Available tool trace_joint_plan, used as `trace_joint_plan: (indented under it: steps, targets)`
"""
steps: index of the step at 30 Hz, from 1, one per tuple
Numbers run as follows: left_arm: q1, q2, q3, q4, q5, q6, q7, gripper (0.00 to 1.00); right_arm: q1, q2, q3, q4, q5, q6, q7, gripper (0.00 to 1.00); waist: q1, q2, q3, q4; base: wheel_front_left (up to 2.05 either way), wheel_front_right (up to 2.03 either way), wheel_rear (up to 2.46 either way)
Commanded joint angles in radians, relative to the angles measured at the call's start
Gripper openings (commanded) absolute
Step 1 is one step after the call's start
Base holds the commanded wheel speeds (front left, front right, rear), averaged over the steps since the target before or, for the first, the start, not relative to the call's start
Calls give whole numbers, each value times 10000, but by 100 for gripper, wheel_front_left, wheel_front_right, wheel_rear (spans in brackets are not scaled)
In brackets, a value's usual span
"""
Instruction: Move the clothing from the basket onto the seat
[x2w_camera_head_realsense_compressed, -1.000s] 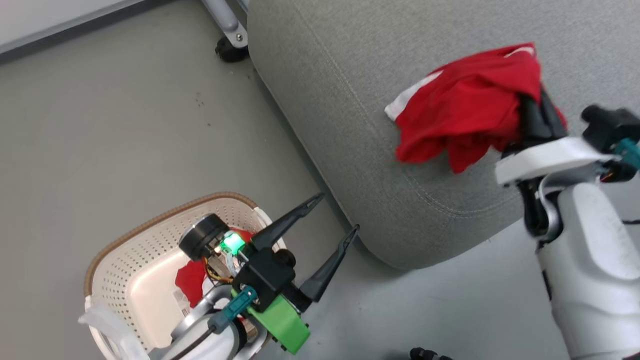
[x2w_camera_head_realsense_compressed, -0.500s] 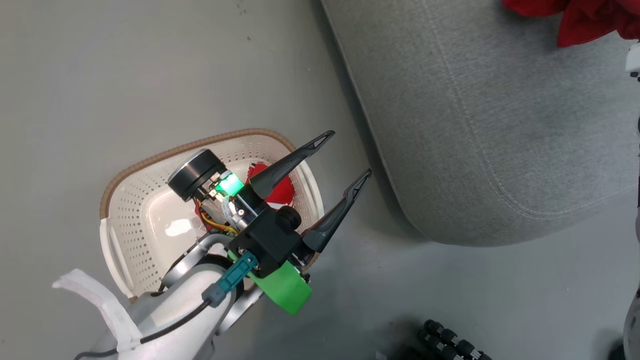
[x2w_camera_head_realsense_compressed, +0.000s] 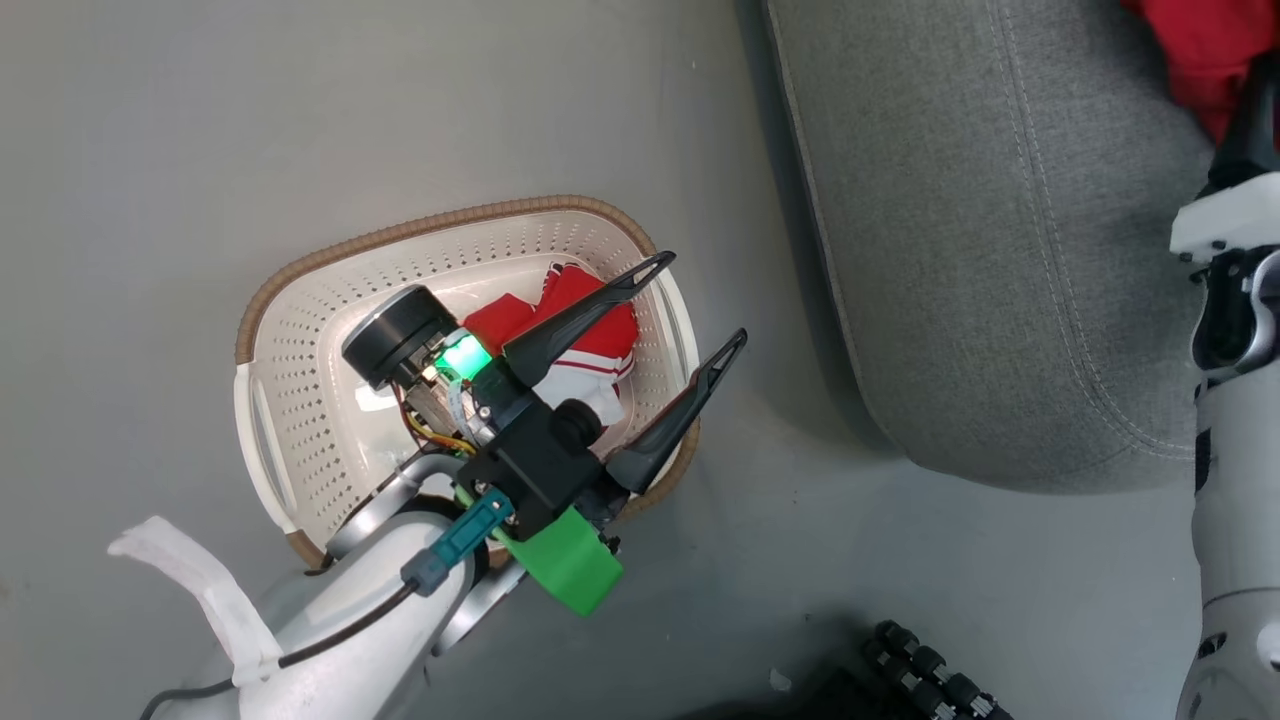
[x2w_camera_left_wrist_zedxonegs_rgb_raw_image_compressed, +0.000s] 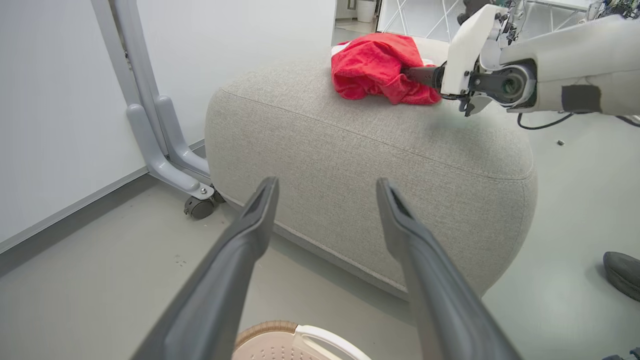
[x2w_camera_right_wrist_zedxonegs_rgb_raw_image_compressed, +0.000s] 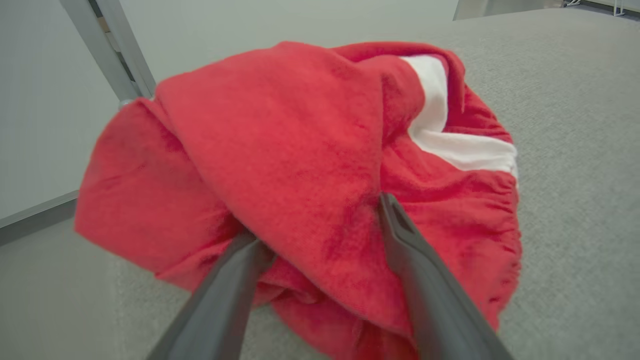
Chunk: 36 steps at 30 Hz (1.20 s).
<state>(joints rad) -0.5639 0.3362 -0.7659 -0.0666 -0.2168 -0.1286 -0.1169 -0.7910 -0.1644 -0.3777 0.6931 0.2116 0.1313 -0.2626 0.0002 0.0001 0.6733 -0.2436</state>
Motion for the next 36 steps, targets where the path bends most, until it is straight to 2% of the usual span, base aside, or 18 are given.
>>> trace_joint_plan:
  steps: [1,8,14,25,31,36]
  targets:
    - [24,66,78,37,-40,64,-105,100,387,142,28,-245,-80,-8,-33,100,-2,-1,-250,-122,0,0,0]
    - [531,54,397,444,-332,528,-626,100,2224,760,487,-2078,-289,-8,-33,100,-2,-1,-1199,-201,0,0,0]
    - [1094,-150,888,900,-800,1051,-1123,100,3719,1061,1251,-3393,-285,-8,-33,100,-2,-1,-2138,55,0,0,0]
    - [1939,-339,2507,1597,-1485,2021,-1486,100,5446,1121,3194,-5640,-584,-8,-33,100,-2,-1,-3313,850,0,0,0]
    - [2468,-672,3746,1493,-1430,2175,-1484,100,6122,1121,3676,-6456,-787,-8,-33,100,-2,-1,-3696,1537,0,0,0]
    - [3132,-1035,4866,1544,-1359,2053,-1486,100,6632,1122,3787,-6819,-906,-8,140,100,-2,-1,-4071,2098,0,0,0]
